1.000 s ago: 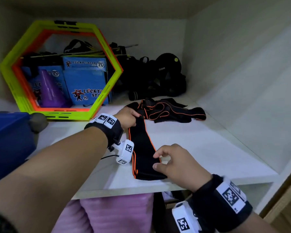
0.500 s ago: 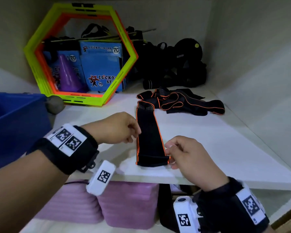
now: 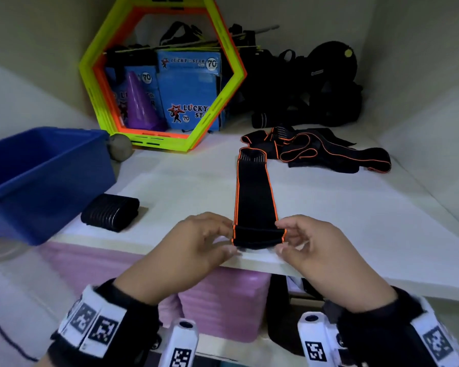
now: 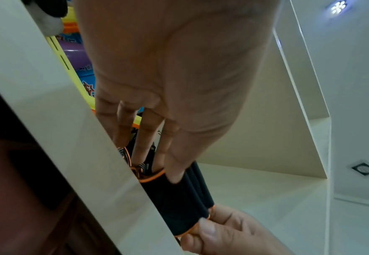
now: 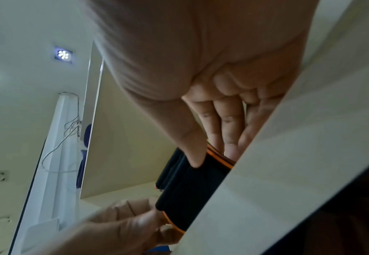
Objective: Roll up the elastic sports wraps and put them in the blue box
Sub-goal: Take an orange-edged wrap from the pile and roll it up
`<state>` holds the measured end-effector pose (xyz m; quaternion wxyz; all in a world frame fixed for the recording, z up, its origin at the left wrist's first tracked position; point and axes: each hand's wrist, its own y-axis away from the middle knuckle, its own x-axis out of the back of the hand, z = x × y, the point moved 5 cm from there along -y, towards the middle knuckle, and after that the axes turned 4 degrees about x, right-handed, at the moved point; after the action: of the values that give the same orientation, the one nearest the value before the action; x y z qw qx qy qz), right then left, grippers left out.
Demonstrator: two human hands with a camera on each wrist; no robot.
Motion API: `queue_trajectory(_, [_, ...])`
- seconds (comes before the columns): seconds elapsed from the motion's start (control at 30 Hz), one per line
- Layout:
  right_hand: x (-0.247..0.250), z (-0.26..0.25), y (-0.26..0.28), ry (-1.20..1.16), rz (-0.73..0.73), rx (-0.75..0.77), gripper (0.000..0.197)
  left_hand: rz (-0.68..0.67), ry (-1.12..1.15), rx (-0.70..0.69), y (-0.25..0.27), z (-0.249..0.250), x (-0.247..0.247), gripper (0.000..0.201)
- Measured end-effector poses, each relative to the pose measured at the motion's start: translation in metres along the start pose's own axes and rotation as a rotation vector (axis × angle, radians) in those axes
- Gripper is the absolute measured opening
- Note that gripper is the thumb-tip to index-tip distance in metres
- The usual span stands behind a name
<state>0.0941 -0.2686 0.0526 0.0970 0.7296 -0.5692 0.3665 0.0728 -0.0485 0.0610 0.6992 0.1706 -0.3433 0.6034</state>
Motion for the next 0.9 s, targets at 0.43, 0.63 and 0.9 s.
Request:
queue_trajectory(0.43, [-0.010,0.003,-0.002,0.179,0.220,-0.051,0.031,0.282,-0.086,0.142,-0.017,-0.014,-0.018,0.035])
queue_trajectory(0.63, [-0.009,0.003,-0.008,0.168,0.195,-0.181,0.038,0.282,-0.144,0.154,-0.019,-0.019,-0.022,0.043])
queue_trajectory(0.9, [-0.013,-0.002,-0.006,0.115,0.280,-0.221,0.033,0.320,-0.077,0.132,-0.020,-0.015,-0.017,0.011])
